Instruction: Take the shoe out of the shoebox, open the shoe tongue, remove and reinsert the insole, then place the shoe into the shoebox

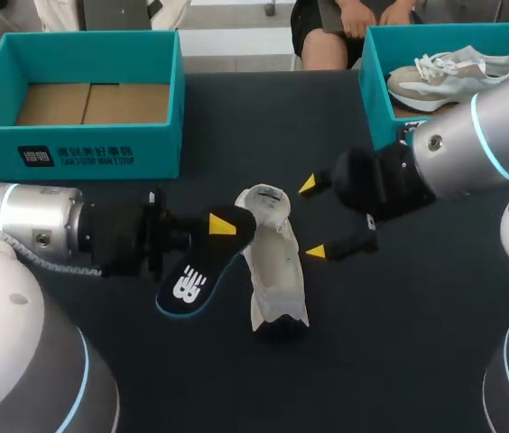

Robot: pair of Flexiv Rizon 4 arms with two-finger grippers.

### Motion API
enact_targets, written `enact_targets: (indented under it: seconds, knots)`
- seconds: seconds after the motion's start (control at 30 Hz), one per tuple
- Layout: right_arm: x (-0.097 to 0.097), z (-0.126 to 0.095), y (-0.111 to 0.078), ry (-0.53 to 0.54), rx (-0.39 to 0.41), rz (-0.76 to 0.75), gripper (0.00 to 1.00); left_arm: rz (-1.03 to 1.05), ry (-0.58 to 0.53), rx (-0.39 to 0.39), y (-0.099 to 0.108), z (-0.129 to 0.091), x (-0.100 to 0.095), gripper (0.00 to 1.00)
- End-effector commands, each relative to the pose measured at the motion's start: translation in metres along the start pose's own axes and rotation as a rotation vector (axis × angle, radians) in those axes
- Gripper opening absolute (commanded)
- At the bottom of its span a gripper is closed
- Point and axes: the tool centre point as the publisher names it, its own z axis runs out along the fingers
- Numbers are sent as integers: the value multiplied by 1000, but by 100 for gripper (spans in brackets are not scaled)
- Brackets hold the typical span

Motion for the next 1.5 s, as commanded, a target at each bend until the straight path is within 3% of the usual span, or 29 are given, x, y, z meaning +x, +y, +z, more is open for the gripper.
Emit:
enact_targets:
  seconds: [0.03,0.47,1.07,1.27,1.5]
  knots:
    - [-6,14,2,22,47,-21,100,-24,-8,0,-12,-14,12,0]
    - [11,26,-5,64,115,-6,100,-108,-9,58,-27,-9,35,0]
    - [11,26,-5,64,115,-6,100,-107,15,70,-29,-4,36,0]
    - [5,28,-19,-56,255,-22,100,-128,17,105,-31,4,50,0]
    - [0,43,-39,-56,273,-36,100,-137,-6,110,-28,10,59,0]
